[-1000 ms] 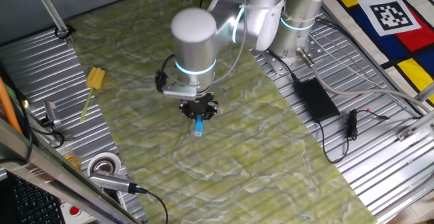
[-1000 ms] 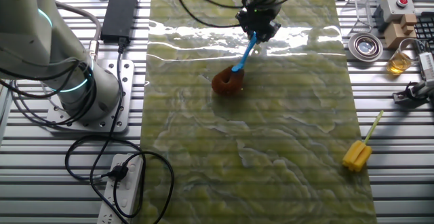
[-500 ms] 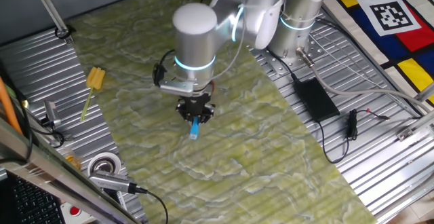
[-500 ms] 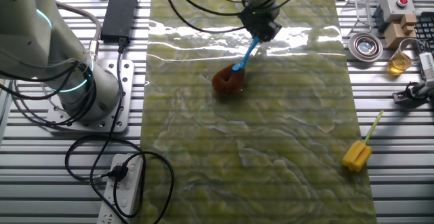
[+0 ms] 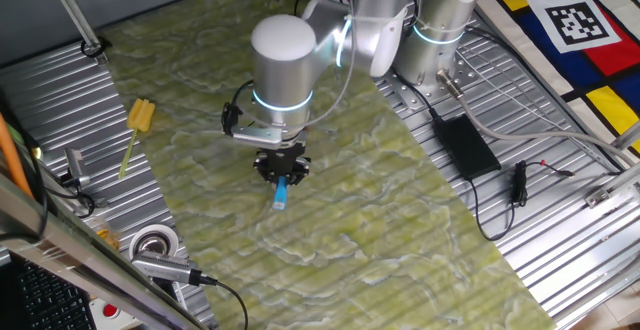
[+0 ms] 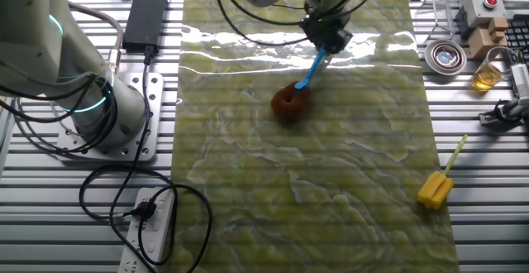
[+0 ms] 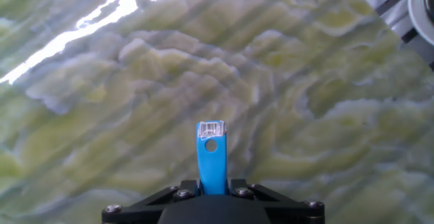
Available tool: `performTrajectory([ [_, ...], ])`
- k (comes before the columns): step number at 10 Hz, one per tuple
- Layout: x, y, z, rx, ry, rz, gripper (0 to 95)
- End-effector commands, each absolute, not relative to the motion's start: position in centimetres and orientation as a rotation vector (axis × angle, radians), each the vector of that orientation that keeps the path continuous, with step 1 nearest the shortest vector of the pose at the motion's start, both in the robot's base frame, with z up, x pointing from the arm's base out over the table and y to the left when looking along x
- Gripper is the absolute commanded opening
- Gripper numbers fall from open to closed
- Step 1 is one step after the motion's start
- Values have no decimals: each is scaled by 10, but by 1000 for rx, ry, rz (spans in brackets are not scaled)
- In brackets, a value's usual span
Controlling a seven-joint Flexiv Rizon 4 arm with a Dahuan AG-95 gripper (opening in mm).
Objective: Scrub the table with a brush
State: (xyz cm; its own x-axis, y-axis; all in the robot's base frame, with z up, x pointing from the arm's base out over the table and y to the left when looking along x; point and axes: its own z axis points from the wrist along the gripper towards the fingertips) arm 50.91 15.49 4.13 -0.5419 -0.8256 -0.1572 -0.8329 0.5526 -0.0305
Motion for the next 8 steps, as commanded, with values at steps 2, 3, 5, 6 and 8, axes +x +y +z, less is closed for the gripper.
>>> performTrajectory([
  [2,536,152,40,-1482,2593,71,0],
  [3,543,154,39,-1474,2597,72,0],
  [5,553,164,39,-1417,2629,80,0],
  [6,552,172,37,-1355,2660,93,0],
  [8,548,186,36,-1277,2704,94,0],
])
